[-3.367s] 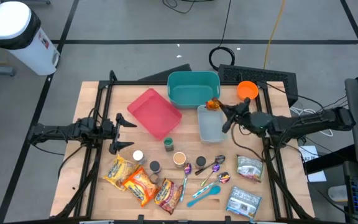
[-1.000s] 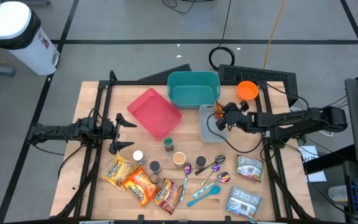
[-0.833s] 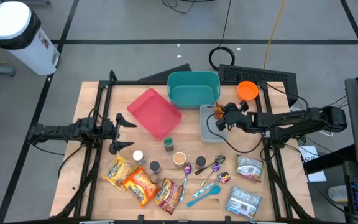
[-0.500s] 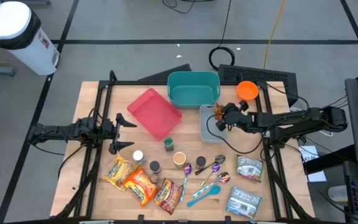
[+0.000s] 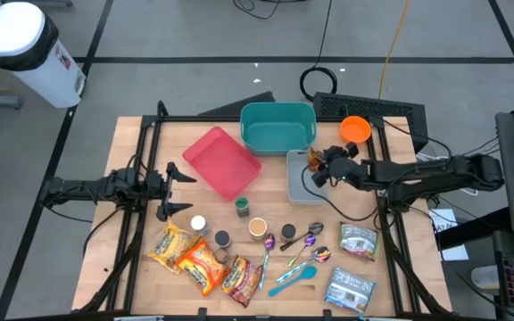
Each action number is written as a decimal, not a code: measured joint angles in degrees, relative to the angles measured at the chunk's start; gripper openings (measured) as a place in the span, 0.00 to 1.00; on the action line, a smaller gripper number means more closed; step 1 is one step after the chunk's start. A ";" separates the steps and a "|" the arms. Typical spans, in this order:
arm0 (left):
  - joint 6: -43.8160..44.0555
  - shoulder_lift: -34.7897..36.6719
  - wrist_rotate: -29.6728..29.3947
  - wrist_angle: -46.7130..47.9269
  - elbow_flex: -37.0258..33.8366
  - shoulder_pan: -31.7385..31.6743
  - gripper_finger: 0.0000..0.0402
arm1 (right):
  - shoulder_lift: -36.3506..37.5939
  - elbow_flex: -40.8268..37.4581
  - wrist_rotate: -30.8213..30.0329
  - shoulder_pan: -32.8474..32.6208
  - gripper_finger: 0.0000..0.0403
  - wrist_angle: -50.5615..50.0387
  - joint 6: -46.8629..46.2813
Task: Pick & Place Food Item
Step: Put the orange spice bottle into the gray bin
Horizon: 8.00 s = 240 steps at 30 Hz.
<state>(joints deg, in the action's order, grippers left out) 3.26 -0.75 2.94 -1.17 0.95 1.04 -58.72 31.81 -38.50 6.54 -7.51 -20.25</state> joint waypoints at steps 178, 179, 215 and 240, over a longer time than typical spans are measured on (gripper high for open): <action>-0.01 0.01 0.00 -0.37 -0.02 0.01 0.99 | 5.20 0.35 0.22 -13.06 0.47 -10.69 -3.86; -0.01 0.01 0.00 -0.37 -0.02 0.01 0.99 | 5.20 0.14 1.17 -12.38 0.47 -10.25 -3.58; -0.02 0.00 0.00 -0.36 -0.02 0.02 0.99 | 7.26 -4.33 5.61 -7.36 0.65 -7.49 -3.88; -0.01 0.02 0.01 -0.36 -0.02 0.00 0.99 | 15.68 -10.58 15.99 -7.40 0.53 9.32 2.92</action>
<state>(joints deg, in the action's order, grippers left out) 3.25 -0.73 2.95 -1.52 0.93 1.04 -43.03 21.23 -22.51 -0.86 1.81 -17.33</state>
